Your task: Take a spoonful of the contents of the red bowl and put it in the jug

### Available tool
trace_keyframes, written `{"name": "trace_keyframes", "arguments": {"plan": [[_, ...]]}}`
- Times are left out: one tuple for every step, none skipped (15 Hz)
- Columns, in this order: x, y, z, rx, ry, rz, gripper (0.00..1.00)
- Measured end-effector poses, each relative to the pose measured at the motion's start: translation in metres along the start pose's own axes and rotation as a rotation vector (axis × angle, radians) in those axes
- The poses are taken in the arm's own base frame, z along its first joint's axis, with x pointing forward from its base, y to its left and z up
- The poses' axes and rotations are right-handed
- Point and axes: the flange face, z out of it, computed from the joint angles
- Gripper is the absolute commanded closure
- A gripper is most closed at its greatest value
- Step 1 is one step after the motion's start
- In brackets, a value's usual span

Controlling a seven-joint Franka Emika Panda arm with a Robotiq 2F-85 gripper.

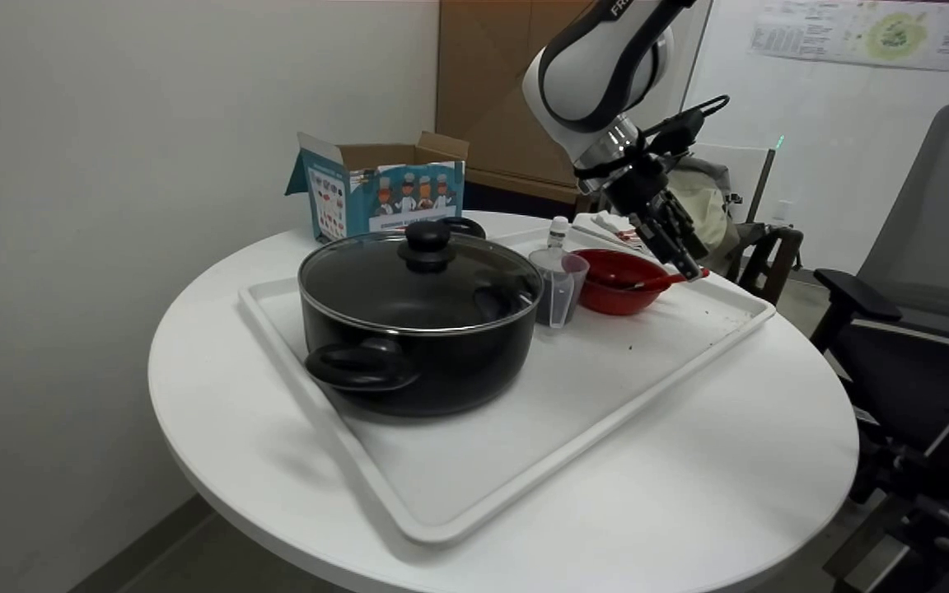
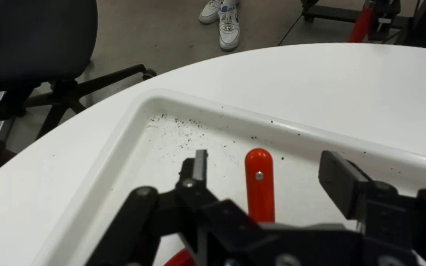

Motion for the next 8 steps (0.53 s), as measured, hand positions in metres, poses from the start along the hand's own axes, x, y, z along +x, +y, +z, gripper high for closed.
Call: {"name": "trace_keyframes", "arguments": {"plan": [[-0.001, 0.000, -0.002, 0.008, 0.008, 0.002, 0.00], [-0.002, -0.001, -0.005, 0.016, 0.022, 0.004, 0.00], [-0.005, -0.002, -0.011, 0.026, 0.044, 0.006, 0.00], [-0.010, -0.004, -0.019, 0.039, 0.075, 0.008, 0.00], [-0.018, -0.007, -0.030, 0.054, 0.113, 0.015, 0.00], [-0.030, -0.011, -0.041, 0.072, 0.154, 0.031, 0.00], [-0.043, -0.015, -0.052, 0.084, 0.196, 0.053, 0.00], [-0.057, -0.017, -0.063, 0.088, 0.239, 0.080, 0.00]]}}
